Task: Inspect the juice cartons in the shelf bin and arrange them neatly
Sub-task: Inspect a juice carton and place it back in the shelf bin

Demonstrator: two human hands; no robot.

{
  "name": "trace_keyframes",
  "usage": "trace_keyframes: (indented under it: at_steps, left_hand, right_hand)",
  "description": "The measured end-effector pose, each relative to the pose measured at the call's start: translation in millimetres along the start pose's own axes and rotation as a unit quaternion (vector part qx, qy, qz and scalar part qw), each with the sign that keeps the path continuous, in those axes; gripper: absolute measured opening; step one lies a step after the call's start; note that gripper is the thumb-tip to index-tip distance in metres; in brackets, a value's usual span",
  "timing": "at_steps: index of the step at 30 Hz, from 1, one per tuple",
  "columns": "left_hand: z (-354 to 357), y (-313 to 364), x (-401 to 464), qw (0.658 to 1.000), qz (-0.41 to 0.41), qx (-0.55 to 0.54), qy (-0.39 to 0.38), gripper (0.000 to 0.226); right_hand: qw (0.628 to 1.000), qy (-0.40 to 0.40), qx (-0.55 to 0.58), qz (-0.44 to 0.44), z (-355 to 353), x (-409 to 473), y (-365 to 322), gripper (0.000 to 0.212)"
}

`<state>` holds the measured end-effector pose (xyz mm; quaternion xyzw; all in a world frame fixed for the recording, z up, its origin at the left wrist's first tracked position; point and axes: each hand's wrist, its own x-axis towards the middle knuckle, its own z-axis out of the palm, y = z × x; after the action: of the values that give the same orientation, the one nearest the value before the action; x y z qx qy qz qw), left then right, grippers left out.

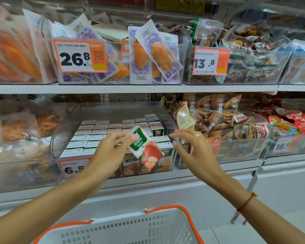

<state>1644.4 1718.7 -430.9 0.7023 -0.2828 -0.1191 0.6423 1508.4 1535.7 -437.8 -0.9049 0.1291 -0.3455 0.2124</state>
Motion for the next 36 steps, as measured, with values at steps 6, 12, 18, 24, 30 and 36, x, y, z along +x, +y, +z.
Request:
trace_keyframes:
  at_steps: [6, 12, 18, 24, 30, 36]
  left_hand:
    - [-23.7, -29.6, -67.2, 0.991, -0.121, -0.054, -0.021, 0.012]
    - [-38.3, -39.8, -86.0, 0.983, -0.17, -0.073, -0.022, 0.02]
    - [-37.7, -40.0, -93.2, 0.964, -0.223, -0.133, -0.059, 0.033]
    - [-41.2, -43.7, -96.3, 0.957, -0.239, -0.115, -0.113, 0.032]
    - [-44.0, -40.2, -93.2, 0.959, -0.224, -0.155, -0.076, 0.028]
    - [-50.6, -39.4, -86.0, 0.958, -0.22, -0.18, -0.044, 0.03]
  right_hand:
    - [0.914, -0.279, 0.265, 0.13, 25.5, -28.1, -62.4, 0.039]
    - [0.887, -0.301, 0.307, 0.168, 60.0, -48.2, -74.3, 0.03]
    - [0.85, -0.28, 0.375, 0.241, 70.1, -58.8, -75.3, 0.029]
    - [0.836, -0.243, 0.393, 0.296, 73.3, -61.4, -76.8, 0.033]
    - [0.81, -0.308, 0.42, 0.27, 63.3, -54.5, -72.2, 0.026]
    - [0.819, -0.323, 0.419, 0.222, 60.5, -56.6, -72.0, 0.032]
